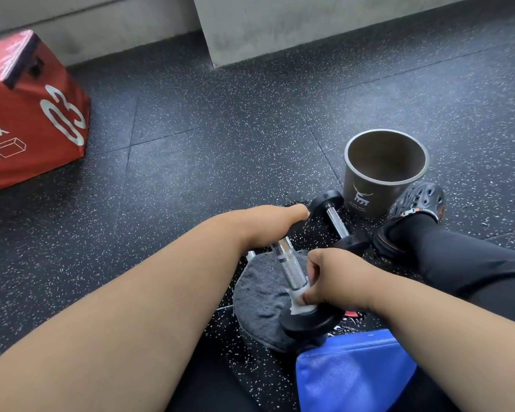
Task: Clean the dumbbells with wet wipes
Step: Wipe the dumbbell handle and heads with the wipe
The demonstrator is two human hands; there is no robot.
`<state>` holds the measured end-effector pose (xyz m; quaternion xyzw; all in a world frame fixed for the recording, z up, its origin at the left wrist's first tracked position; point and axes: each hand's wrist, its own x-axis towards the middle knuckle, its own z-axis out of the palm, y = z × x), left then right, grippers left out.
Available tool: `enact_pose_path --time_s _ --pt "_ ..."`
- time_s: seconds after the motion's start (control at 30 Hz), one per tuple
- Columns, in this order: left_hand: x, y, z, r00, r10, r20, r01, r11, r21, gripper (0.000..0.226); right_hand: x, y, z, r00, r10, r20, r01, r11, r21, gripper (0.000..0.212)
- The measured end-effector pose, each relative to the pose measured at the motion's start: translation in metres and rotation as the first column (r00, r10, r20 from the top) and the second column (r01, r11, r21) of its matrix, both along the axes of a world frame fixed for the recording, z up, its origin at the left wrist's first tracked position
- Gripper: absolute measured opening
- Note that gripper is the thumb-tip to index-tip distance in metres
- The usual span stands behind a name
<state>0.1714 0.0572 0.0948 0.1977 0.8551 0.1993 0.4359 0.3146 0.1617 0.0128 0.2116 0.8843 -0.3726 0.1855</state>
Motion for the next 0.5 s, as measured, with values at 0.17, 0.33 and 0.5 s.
enact_pose_path --time_s 0.17,0.33,0.5 --pt "0.001 -0.002 -0.001 0.999 0.018 0.036 -0.018 1.000 0.005 0.078 0.000 0.002 0.001 0.999 0.039 0.017 -0.037 0.995 -0.089 0.045" --pt "0.004 -0.001 0.001 0.999 -0.004 0.034 0.004 1.000 0.014 0.073 0.001 0.002 -0.003 0.995 0.088 0.046 -0.078 0.978 -0.193 0.054" --pt "0.003 -0.002 0.007 0.999 -0.041 -0.030 0.041 0.999 0.005 0.057 -0.004 -0.004 -0.013 0.992 0.122 0.012 -0.116 0.964 -0.239 0.077"
